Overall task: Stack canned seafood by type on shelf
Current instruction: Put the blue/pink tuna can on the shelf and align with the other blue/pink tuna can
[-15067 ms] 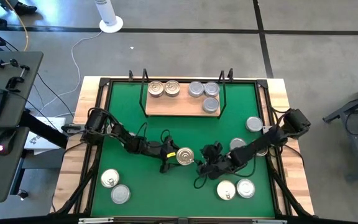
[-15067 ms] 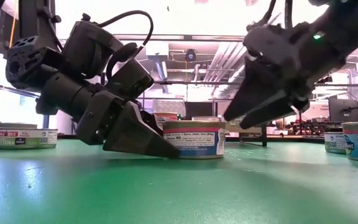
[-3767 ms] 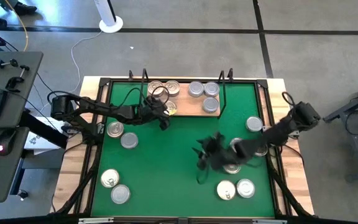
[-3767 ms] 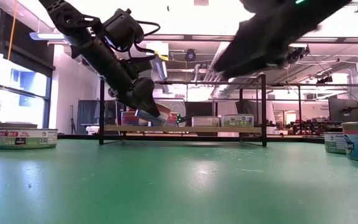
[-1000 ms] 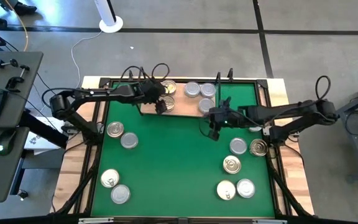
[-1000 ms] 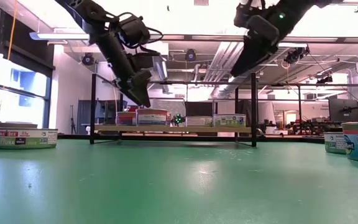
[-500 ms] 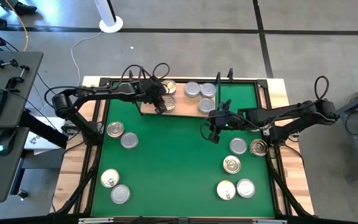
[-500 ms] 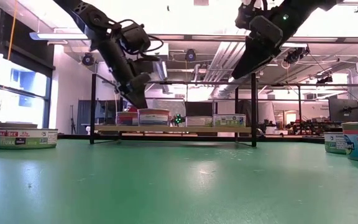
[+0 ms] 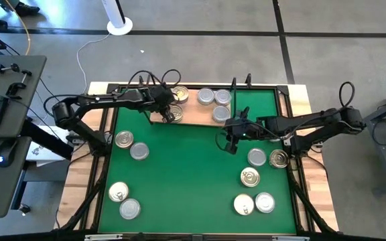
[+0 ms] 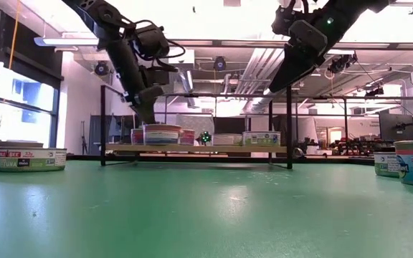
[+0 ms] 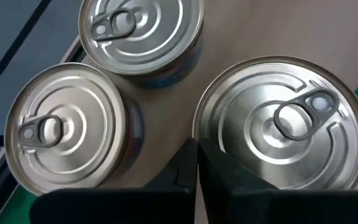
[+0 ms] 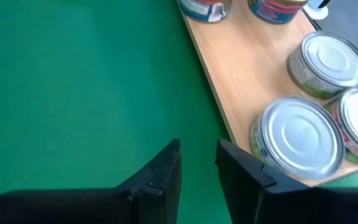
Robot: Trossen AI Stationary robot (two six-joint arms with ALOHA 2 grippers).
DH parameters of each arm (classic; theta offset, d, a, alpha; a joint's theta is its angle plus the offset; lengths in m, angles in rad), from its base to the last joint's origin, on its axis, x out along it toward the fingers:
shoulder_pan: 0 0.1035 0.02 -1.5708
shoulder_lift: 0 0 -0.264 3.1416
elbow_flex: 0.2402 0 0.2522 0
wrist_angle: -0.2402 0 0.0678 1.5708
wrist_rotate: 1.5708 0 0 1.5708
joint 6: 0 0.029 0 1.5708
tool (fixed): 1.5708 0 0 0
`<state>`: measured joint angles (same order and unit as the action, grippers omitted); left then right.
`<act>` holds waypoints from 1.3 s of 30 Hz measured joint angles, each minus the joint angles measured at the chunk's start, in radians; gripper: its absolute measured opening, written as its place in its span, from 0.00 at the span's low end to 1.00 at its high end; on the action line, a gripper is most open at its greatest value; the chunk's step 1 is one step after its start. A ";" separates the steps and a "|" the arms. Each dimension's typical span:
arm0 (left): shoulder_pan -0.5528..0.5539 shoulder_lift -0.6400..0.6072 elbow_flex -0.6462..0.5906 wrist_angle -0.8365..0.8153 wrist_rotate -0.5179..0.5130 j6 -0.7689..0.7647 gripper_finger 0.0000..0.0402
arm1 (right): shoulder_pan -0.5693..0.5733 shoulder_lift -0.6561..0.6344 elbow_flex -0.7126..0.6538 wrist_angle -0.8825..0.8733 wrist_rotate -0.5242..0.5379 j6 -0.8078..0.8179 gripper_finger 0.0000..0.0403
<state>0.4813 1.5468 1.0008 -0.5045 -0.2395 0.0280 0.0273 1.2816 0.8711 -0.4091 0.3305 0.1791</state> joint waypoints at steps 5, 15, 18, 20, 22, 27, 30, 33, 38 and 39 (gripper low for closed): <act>0.004 -0.002 0.000 -0.026 -0.122 -0.024 0.00 | 0.000 0.000 0.000 -0.001 0.000 0.000 0.24; -0.028 -0.034 0.077 -0.078 -0.184 -0.044 0.00 | 0.000 0.000 0.000 0.005 0.000 0.004 0.24; -0.041 -0.035 0.097 -0.066 -0.048 -0.044 0.00 | 0.000 0.000 0.000 0.007 0.000 0.002 0.24; -0.041 -0.022 0.095 -0.052 0.094 -0.042 0.00 | 0.000 0.000 0.000 0.011 0.000 0.000 0.24; -0.038 0.001 0.089 -0.052 0.149 -0.034 0.00 | 0.000 0.000 0.000 0.010 0.000 0.000 0.24; -0.024 0.064 0.080 -0.038 0.143 -0.026 0.00 | 0.000 0.000 0.000 0.011 0.000 0.003 0.24; -0.019 0.079 0.082 -0.032 0.112 -0.030 0.00 | 0.000 0.000 0.000 0.011 -0.001 0.004 0.24; -0.018 0.074 0.085 -0.047 0.071 -0.043 0.00 | 0.000 0.000 0.000 0.010 -0.006 0.004 0.24; -0.016 0.051 0.083 -0.100 0.017 -0.043 0.00 | 0.000 0.000 0.001 0.002 -0.008 0.004 0.24; -0.014 0.049 0.083 -0.110 0.008 -0.043 0.00 | 0.000 0.000 0.001 0.003 -0.008 0.004 0.24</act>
<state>0.4677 1.5957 1.0840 -0.6145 -0.2311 -0.0147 0.0273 1.2819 0.8719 -0.4065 0.3225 0.1832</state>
